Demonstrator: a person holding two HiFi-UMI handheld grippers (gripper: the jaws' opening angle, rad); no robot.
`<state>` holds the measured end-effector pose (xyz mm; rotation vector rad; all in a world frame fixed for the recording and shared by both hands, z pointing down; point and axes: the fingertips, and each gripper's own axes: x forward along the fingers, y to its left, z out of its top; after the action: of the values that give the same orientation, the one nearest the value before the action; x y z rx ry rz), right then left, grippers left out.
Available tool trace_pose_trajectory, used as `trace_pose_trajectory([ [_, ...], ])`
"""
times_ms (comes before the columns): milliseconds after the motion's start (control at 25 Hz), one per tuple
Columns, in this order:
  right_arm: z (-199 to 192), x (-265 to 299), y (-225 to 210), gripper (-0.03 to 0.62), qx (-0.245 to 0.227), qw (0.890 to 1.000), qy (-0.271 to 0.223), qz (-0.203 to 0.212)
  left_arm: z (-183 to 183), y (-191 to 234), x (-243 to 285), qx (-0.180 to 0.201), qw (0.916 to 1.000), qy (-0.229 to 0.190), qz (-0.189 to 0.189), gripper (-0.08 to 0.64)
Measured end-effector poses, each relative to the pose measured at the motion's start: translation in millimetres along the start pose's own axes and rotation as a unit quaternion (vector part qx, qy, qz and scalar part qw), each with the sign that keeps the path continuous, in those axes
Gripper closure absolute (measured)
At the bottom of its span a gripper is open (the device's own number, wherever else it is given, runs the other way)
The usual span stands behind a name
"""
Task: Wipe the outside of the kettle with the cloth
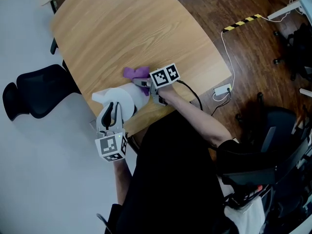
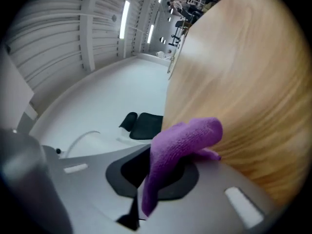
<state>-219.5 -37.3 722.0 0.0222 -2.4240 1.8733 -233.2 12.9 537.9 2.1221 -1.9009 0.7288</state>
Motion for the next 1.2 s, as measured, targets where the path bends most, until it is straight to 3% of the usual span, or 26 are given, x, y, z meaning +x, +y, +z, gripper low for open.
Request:
trace_pose_trajectory([
  [80, 17, -13, 62, 0.571, -0.003, 0.996, 0.012, 0.084, 7, 3, -1, 0.014, 0.9998, -0.009, -0.012, 0.38],
  [160, 30, -26, 129, 0.571, -0.008, 0.984, 0.036, 0.175, 9, 4, 4, 0.024, 0.9985, -0.011, -0.047, 0.38],
  [200, 32, -29, 151, 0.571, -0.012, 0.978, 0.055, 0.202, 8, 3, 7, 0.029, 0.9975, -0.01, -0.064, 0.38],
  [280, 27, -30, 164, 0.571, -0.018, 0.973, 0.09, 0.211, 5, 1, 13, 0.036, 0.9962, -0.005, -0.08, 0.377],
  [480, 14, -26, 107, 0.571, -0.009, 0.983, 0.081, 0.162, 4, 1, 14, 0.036, 0.997, -0.007, -0.068, 0.37],
  [560, -1, -20, 75, 0.571, 0.048, 0.986, 0.076, 0.142, 5, 2, 14, 0.038, 0.9972, -0.008, -0.065, 0.37],
  [640, -18, -14, 23, 0.571, 0.09, 0.989, 0.079, 0.083, 6, 1, 15, 0.038, 0.9974, -0.01, -0.06, 0.371],
  [760, -40, -11, -52, 0.571, 0.097, 0.992, 0.083, -0.023, 6, -2, 15, 0.04, 0.9977, -0.013, -0.054, 0.374],
  [840, -45, -13, -67, 0.572, 0.074, 0.991, 0.092, -0.065, 7, -4, 14, 0.041, 0.9978, -0.014, -0.05, 0.376],
  [880, -42, -16, -57, 0.571, 0.056, 0.992, 0.092, -0.065, 7, -4, 13, 0.042, 0.9978, -0.015, -0.048, 0.376],
  [920, -35, -20, -36, 0.571, 0.039, 0.995, 0.086, -0.046, 7, -5, 13, 0.043, 0.9978, -0.016, -0.047, 0.376],
  [1000, -8, -32, 36, 0.571, 0.031, 0.997, 0.049, 0.052, 8, -4, 13, 0.045, 0.9978, -0.017, -0.046, 0.38],
  [1080, 14, -48, 113, 0.571, 0.034, 0.986, 0.018, 0.161, 7, -3, 14, 0.046, 0.9977, -0.018, -0.045, 0.383],
  [1120, 18, -53, 141, 0.571, 0.028, 0.981, 0.017, 0.19, 7, -2, 14, 0.047, 0.9977, -0.019, -0.045, 0.383],
  [1200, 10, -53, 166, 0.571, 0.007, 0.978, 0.034, 0.205, 5, 0, 14, 0.047, 0.9978, -0.02, -0.043, 0.385],
])
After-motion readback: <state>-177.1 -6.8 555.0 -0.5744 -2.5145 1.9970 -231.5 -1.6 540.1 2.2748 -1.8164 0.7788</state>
